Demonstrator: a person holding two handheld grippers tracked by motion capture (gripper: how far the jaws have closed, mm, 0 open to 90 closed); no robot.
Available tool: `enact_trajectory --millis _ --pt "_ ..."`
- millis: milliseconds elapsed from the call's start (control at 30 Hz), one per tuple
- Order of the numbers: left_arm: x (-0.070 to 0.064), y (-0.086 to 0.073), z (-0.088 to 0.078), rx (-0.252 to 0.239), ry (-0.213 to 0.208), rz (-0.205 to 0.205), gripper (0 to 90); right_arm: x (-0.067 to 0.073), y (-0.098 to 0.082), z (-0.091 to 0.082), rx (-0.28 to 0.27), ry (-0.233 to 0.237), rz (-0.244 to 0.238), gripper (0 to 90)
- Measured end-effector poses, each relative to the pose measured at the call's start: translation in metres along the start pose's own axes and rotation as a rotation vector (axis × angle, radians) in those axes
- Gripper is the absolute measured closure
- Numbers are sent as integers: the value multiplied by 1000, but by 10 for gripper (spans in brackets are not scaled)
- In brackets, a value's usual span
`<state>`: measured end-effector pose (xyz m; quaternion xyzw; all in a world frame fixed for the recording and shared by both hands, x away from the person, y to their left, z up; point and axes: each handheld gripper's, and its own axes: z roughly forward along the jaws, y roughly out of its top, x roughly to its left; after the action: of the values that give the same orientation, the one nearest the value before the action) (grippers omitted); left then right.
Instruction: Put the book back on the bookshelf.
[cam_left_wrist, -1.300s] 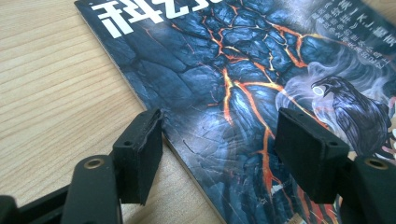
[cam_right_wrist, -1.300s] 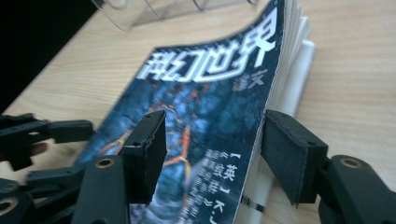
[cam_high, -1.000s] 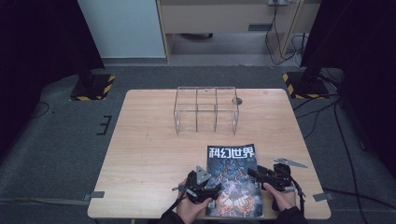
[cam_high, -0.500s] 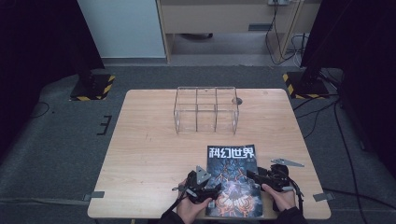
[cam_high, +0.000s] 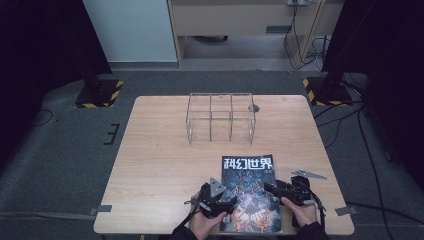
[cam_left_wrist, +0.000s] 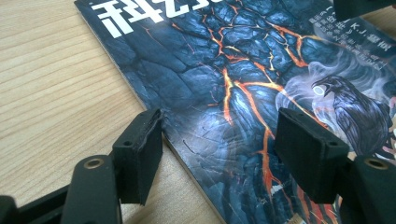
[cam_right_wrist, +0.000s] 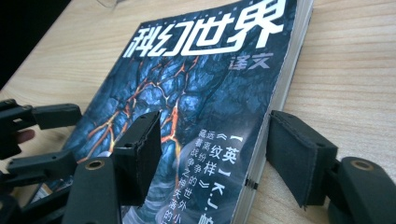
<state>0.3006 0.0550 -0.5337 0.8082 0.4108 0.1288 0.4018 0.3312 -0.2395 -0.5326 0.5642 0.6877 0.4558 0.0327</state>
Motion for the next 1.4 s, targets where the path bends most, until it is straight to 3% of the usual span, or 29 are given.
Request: enact_trajectory --millis 33,67,100,133,233,300,367,400,500,600,700,767,800,833,1100,1167,1233,1333,1400 --pt "0 0 0 0 0 0 317 1 1 -2 -8 12 15 357" --pt "0 0 0 0 0 0 317 1 3 -6 -43 63 37 366" --pt "0 0 0 0 0 0 317 1 3 -6 -43 63 37 366" --pt "0 0 0 0 0 0 317 2 3 -8 -60 97 44 367" --pt "0 0 0 0 0 0 317 9 4 -9 -88 143 20 367" --pt "0 0 0 0 0 0 317 10 4 -8 -86 134 -2 365" --pt "0 0 0 0 0 0 317 8 3 -6 -61 95 -11 358" --pt "0 0 0 0 0 0 317 5 1 -4 -22 30 -15 358" --pt "0 0 0 0 0 0 317 2 1 -2 -5 13 0 358" --pt "0 0 0 0 0 0 317 0 1 -2 0 21 13 358" --pt "0 0 0 0 0 0 317 2 3 -7 -57 119 50 376" --pt "0 0 0 0 0 0 317 11 5 -9 -89 153 5 386" --pt "0 0 0 0 0 0 317 14 5 -8 -87 146 -19 380" --pt "0 0 0 0 0 0 317 19 4 -4 -61 89 -85 355" --pt "1 0 0 0 -8 0 316 8 3 1 -4 52 -63 345" --pt "1 0 0 1 -7 0 315 6 3 2 5 42 -71 308" --pt "2 0 0 1 -6 -1 313 5 2 6 34 -4 -95 306" --pt "2 0 0 1 -6 0 313 6 4 5 14 7 -89 318" --pt "2 0 0 2 -5 1 312 12 4 2 -19 67 -93 349"
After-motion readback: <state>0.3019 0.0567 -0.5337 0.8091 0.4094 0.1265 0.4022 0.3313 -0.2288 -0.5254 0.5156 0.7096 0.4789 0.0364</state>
